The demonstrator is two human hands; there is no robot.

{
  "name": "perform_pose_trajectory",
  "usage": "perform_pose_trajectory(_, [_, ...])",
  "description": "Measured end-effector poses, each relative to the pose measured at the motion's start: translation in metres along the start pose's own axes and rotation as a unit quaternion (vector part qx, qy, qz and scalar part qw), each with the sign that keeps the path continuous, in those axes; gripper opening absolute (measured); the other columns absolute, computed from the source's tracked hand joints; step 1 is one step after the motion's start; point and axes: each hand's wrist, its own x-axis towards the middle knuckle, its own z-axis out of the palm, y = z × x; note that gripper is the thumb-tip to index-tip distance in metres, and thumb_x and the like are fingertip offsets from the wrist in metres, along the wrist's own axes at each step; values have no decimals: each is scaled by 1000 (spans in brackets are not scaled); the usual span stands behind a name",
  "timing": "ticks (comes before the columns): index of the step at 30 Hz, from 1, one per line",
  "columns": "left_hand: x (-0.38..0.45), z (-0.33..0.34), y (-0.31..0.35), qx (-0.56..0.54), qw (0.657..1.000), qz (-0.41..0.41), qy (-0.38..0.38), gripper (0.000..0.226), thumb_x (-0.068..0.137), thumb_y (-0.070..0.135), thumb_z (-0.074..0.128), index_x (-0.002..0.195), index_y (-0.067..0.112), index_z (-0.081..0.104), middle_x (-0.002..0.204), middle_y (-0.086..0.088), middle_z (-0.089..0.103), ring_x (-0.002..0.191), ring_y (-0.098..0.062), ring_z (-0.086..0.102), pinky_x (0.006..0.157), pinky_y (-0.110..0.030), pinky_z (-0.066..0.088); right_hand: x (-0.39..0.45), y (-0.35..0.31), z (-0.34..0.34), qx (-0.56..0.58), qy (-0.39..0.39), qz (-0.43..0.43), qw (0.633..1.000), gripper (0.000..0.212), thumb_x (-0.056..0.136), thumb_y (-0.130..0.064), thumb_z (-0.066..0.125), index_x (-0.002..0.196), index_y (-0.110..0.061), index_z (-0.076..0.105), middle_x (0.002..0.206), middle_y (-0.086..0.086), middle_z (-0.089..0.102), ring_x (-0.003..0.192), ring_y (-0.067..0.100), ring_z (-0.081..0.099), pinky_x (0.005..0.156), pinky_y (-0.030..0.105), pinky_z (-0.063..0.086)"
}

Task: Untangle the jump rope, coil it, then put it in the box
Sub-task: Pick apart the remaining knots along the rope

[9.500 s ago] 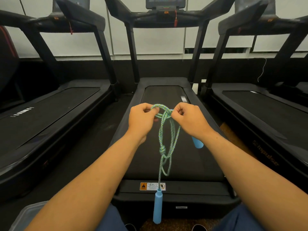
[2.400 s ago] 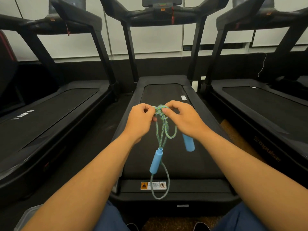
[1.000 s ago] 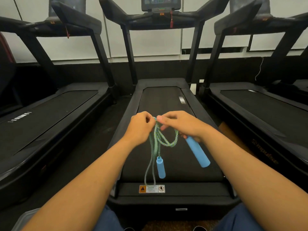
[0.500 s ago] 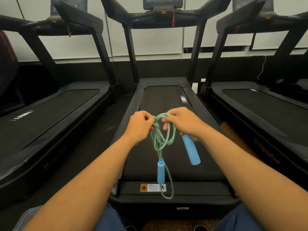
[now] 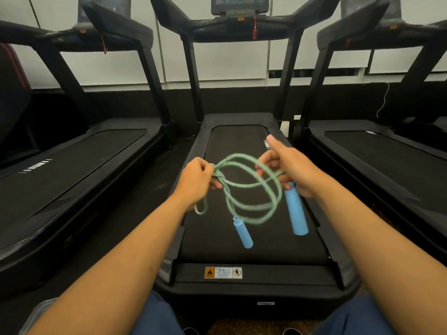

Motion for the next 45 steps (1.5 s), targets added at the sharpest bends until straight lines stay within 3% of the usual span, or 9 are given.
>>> perform_pose_trajectory(4, [-5,10,6,87,995,49,-15,13,98,19,49,90,10,54,69,-6,76,75,-22,74,66,-42,54,2,5,15,-141,120,-22,982,53,99,-68,37,104,-27,71,96,-8,77,47,8,47,40,23,35])
perform_pose_trajectory(10, [-15,23,13,109,987,108,-50,13,98,19,55,92,7,57,75,-5,75,63,-4,70,62,-32,53,3,12,41,-260,28,-69,963,34,86,-59,71,95,-27,77,91,-8,78,88,4,71,80,32,57])
perform_pose_trajectory(18, [-8,23,8,131,986,98,-40,16,101,25,53,91,17,62,62,0,74,55,-2,60,59,-29,42,6,19,46,-369,59,-91,923,19,92,-31,70,84,-16,77,76,1,75,70,10,67,64,29,50])
perform_pose_trajectory(21, [-7,20,6,136,986,93,-21,18,101,24,50,91,15,62,62,-3,73,53,-3,54,58,-28,38,7,18,42,-299,90,-110,944,22,95,-28,66,80,-16,75,70,-3,73,51,-2,56,50,13,36])
perform_pose_trajectory(24, [-2,15,-2,137,988,70,-15,18,101,22,50,89,15,62,63,-3,73,60,-7,57,61,-29,40,9,16,35,-184,132,-107,968,19,94,-29,66,81,-17,74,65,-2,64,44,3,45,45,17,33])
perform_pose_trajectory(27, [2,12,-8,140,988,55,-17,18,100,21,50,88,13,62,63,-3,73,58,-6,54,60,-29,38,8,9,33,28,111,-81,990,17,97,-24,62,82,-18,67,100,21,68,45,7,38,37,21,30])
perform_pose_trajectory(32, [5,14,-14,153,987,34,-21,17,100,20,49,88,15,61,65,-5,74,55,-6,56,55,-27,39,1,-6,29,282,61,-66,955,24,101,-17,45,78,-16,51,113,10,74,36,4,24,34,18,26])
perform_pose_trajectory(38, [11,11,-21,156,988,9,-11,19,98,18,47,85,14,61,68,-9,73,61,-12,60,55,-27,39,7,2,17,426,20,-41,904,29,101,-27,40,74,-20,43,69,-2,52,36,6,16,33,18,28])
perform_pose_trajectory(45, [17,8,-27,95,995,-33,21,22,95,16,47,85,8,64,75,-6,75,55,-12,64,61,-30,49,7,4,6,448,-68,-64,889,19,87,-28,46,70,-22,39,56,-7,35,38,8,14,36,18,23])
